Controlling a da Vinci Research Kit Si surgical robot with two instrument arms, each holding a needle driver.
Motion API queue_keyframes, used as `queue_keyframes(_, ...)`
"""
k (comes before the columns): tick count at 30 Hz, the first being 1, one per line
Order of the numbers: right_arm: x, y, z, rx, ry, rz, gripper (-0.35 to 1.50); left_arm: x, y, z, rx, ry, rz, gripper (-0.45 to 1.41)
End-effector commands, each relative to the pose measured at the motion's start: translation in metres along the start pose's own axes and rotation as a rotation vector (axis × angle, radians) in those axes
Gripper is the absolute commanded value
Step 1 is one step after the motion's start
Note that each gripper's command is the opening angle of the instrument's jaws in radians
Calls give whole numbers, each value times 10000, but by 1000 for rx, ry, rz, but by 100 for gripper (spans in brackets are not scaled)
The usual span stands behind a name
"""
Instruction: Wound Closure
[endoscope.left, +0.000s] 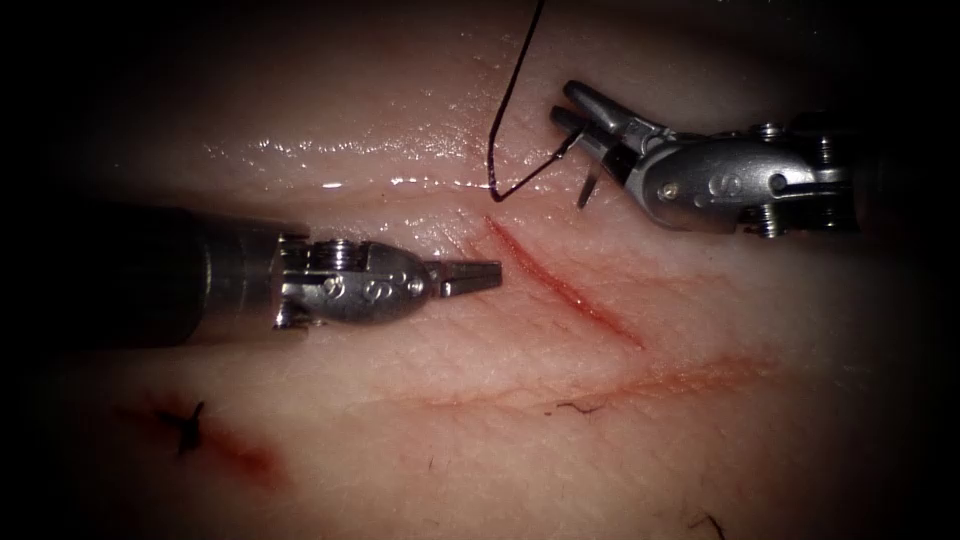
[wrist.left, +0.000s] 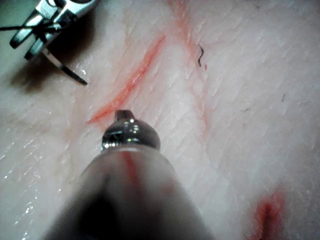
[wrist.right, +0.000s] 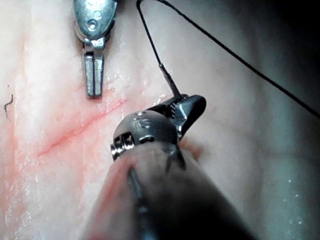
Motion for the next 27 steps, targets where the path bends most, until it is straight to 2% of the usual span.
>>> queue_keyframes(1, 2, -11, 7, 5, 0, -4, -35, -2, 2, 6, -2, 1, 0, -16)
queue_keyframes(6, 1, -34, 1, 9, -8, -15, -35, -2, 0, -1, -13, 2, -1, -16)
queue_keyframes(18, 6, -67, -4, 21, -10, -42, -35, -7, -8, -18, -7, -1, -8, -16)
queue_keyframes(24, 5, -88, -6, 46, -17, -32, -35, -10, -13, -26, 1, -8, -19, -23)
queue_keyframes(27, 4, -90, -10, 46, -21, -23, -35, -10, -13, -26, 8, -15, -24, -27)
